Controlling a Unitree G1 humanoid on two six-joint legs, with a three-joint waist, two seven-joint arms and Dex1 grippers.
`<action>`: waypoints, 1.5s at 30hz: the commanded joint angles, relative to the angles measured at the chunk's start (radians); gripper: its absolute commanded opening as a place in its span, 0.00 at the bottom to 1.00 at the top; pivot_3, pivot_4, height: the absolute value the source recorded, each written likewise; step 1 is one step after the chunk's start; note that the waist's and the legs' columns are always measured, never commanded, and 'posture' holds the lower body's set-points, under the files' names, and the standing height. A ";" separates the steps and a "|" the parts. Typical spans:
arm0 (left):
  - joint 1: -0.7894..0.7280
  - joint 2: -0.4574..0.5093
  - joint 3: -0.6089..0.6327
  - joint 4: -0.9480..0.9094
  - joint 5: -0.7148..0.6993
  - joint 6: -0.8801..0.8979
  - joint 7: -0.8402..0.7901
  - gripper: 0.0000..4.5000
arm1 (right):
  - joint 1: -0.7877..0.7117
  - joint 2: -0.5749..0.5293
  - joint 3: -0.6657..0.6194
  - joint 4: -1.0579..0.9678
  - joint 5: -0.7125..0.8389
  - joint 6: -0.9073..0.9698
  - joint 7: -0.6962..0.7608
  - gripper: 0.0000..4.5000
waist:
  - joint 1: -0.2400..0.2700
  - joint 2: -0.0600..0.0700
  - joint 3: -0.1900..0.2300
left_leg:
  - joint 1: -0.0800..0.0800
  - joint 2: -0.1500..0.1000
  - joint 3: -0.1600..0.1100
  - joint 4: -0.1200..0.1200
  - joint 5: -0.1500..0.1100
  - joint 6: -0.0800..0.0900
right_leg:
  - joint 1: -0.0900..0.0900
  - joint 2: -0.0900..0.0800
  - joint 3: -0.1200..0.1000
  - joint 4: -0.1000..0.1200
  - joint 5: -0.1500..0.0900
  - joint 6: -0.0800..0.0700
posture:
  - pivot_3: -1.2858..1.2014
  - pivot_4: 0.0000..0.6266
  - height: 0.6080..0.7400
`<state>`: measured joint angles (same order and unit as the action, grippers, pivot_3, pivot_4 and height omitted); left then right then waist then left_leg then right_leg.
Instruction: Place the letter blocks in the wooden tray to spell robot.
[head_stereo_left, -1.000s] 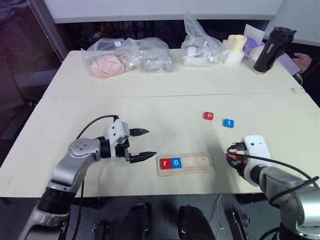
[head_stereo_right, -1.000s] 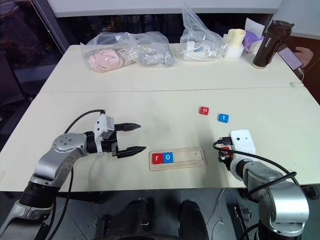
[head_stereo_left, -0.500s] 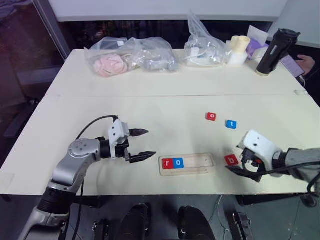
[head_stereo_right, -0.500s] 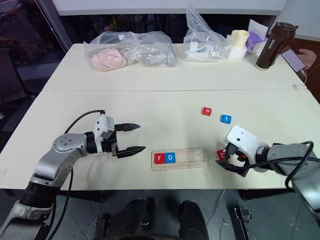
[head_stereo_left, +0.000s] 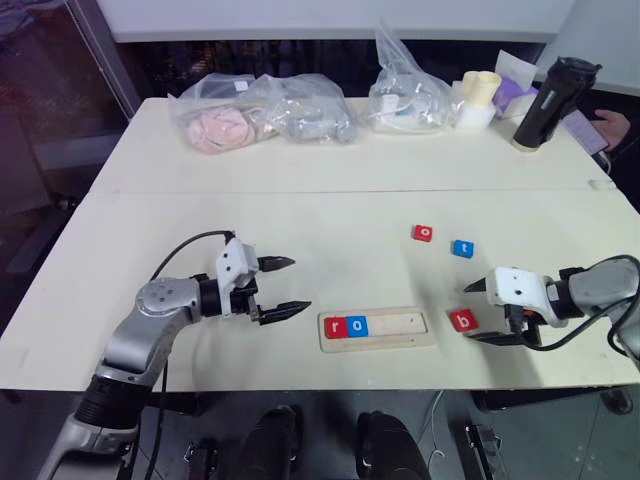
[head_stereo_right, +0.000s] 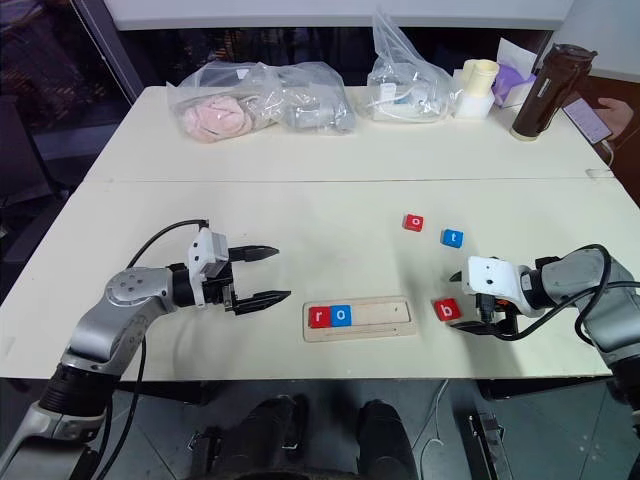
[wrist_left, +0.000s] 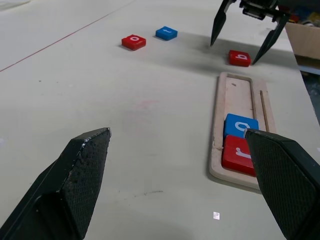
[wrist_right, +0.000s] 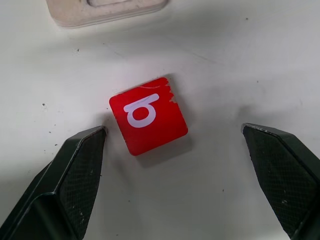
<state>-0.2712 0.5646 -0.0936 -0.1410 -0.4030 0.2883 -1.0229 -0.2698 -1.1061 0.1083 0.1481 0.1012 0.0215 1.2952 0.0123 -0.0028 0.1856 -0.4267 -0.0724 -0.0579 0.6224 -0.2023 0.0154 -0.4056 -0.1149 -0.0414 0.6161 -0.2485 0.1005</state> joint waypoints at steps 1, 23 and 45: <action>0.011 0.016 0.034 -0.046 -0.009 -0.008 0.007 1.00 | -0.009 0.030 0.030 0.028 -0.024 -0.013 0.018 0.99 | 0.000 0.000 0.000 | 0.000 0.000 0.000 0.000 0.000 0.000 | 0.000 0.000 0.000 0.000 0.000 0.000 | 0.52 0.24 0.98; 0.005 0.010 0.024 -0.040 -0.006 -0.012 0.017 1.00 | -0.032 0.073 -0.035 -0.202 0.088 0.194 0.071 0.25 | 0.001 0.002 0.001 | 0.000 0.001 0.000 0.003 0.000 -0.001 | -0.002 0.001 0.002 0.005 0.001 -0.001 | 0.52 0.24 0.98; 0.044 0.012 0.032 -0.130 -0.041 0.040 0.025 1.00 | -0.165 0.221 0.174 -0.296 0.028 0.275 0.053 0.25 | 0.002 0.001 0.000 | -0.001 0.000 0.000 0.005 -0.001 -0.001 | -0.002 0.000 0.001 0.005 0.001 -0.001 | 0.52 0.24 0.98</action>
<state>-0.2278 0.5694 -0.0835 -0.2272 -0.4242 0.3245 -0.9971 -0.4162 -0.8917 0.2862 -0.1486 0.1336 0.3006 1.3552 0.0141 -0.0021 0.1860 -0.4276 -0.0726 -0.0579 0.6280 -0.2030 0.0142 -0.4073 -0.1148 -0.0399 0.6214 -0.2474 0.0997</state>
